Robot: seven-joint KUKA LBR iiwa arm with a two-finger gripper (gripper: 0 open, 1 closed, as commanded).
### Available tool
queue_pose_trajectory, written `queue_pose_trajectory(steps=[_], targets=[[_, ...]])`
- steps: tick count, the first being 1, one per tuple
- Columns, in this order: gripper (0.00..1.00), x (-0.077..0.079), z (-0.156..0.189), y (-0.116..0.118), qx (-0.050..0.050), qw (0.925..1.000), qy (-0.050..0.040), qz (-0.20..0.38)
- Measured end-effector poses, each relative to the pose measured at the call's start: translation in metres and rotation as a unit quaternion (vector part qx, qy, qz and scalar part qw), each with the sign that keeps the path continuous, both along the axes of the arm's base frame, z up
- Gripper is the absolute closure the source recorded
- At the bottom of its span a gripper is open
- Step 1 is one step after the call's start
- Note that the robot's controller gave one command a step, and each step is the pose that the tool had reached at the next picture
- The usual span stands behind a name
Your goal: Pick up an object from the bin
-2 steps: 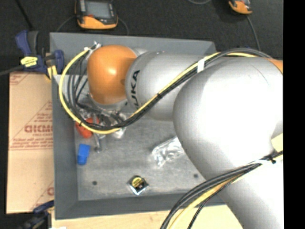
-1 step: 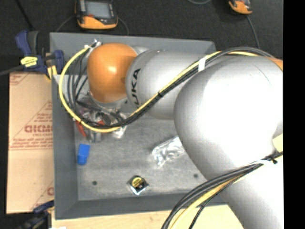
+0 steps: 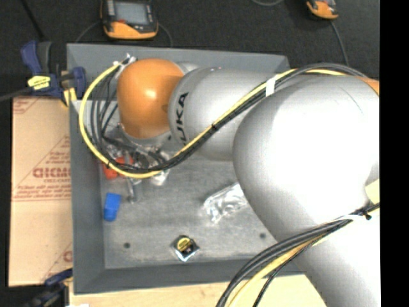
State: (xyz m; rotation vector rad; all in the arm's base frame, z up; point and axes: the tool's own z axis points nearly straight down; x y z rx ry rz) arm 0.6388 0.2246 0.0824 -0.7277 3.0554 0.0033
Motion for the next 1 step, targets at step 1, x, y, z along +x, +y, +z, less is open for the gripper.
queue_pose_trajectory(steps=[1], targets=[[0.00, -0.0843, -0.0118, 0.0089, -0.003, 0.9720, -0.0004, 0.235]])
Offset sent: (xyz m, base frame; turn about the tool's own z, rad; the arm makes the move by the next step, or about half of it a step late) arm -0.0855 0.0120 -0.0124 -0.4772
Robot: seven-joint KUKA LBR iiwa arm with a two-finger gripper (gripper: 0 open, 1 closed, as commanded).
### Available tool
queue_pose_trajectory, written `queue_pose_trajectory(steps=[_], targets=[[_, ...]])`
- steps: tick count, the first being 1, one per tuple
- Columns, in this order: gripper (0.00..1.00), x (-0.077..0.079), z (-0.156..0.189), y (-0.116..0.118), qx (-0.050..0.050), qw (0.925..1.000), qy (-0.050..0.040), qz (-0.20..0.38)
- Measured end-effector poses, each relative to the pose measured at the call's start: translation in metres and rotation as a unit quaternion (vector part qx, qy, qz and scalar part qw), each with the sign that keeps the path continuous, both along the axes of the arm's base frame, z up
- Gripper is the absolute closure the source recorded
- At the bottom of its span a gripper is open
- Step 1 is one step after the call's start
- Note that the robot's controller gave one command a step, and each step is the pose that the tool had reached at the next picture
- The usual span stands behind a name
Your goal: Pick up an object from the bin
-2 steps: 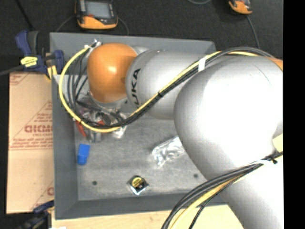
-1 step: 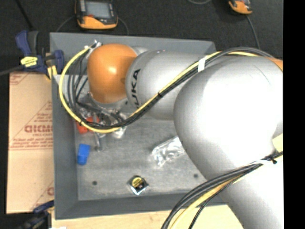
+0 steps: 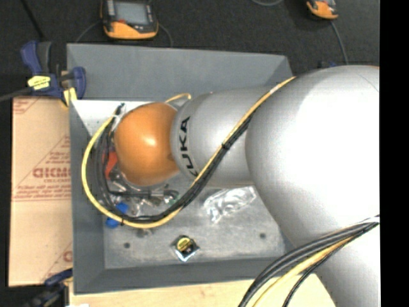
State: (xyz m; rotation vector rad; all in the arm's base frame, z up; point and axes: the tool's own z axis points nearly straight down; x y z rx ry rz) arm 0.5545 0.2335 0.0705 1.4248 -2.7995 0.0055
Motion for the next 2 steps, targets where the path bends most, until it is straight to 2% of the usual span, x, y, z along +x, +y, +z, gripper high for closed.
queue_pose_trajectory(steps=[1, 2], targets=[[1.00, 0.001, 0.001, 0.002, 0.002, 1.0000, -0.0008, -0.001], [1.00, -0.018, 0.142, 0.000, 0.004, 0.9998, -0.0047, -0.020]])
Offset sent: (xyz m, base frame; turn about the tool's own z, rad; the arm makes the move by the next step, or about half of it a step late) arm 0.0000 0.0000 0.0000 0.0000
